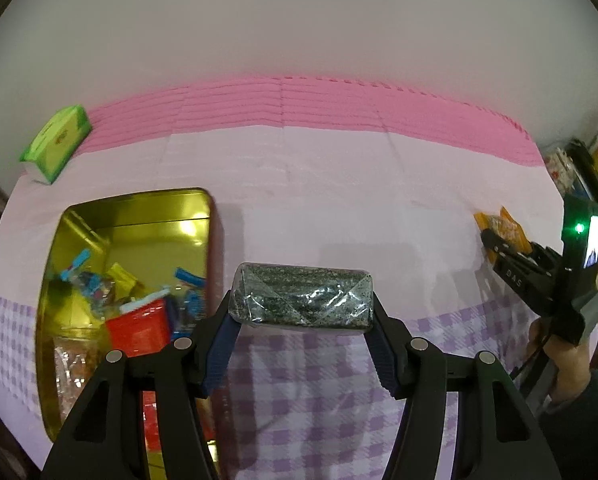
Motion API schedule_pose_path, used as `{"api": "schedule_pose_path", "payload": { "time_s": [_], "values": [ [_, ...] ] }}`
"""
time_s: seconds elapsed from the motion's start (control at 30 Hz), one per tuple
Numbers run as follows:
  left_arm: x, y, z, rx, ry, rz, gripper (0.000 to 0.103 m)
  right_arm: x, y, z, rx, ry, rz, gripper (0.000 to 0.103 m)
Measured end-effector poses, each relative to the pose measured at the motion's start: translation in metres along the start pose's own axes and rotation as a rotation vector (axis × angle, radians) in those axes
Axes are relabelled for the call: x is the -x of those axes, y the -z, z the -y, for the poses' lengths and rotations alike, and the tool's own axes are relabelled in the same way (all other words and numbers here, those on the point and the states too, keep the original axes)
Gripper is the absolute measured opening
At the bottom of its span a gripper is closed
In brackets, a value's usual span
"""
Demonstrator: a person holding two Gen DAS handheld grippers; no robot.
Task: Organize snacks
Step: 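Carry the grey pack over the gold tin with the left gripper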
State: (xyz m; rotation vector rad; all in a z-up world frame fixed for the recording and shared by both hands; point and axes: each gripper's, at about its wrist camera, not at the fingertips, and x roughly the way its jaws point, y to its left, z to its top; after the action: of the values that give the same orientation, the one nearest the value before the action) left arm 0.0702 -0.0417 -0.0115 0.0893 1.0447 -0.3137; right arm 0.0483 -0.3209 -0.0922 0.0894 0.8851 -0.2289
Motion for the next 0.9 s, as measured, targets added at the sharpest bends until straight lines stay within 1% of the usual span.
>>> {"api": "schedule_pose_path", "payload": {
  "time_s": [0.23,0.37,0.63,0.73,0.9],
  "values": [
    [0.012,-0.003,-0.026,0.050,-0.022,0.019,0.060,0.000,0.000,0.000,0.001,0.001,0.000,0.040],
    [0.019,-0.006,-0.048,0.092,-0.046,0.034,0.060,0.000,0.000,0.000,0.001,0.000,0.000,0.040],
    [0.030,-0.008,-0.109,0.165,-0.154,0.054,0.060,0.000,0.000,0.000,0.001,0.001,0.000,0.040],
    [0.029,-0.005,-0.126,0.190,-0.188,0.049,0.060,0.000,0.000,0.000,0.001,0.001,0.000,0.040],
    [0.018,0.006,-0.144,0.222,-0.196,0.010,0.060,0.000,0.000,0.000,0.002,0.002,0.000,0.040]
  ]
}}
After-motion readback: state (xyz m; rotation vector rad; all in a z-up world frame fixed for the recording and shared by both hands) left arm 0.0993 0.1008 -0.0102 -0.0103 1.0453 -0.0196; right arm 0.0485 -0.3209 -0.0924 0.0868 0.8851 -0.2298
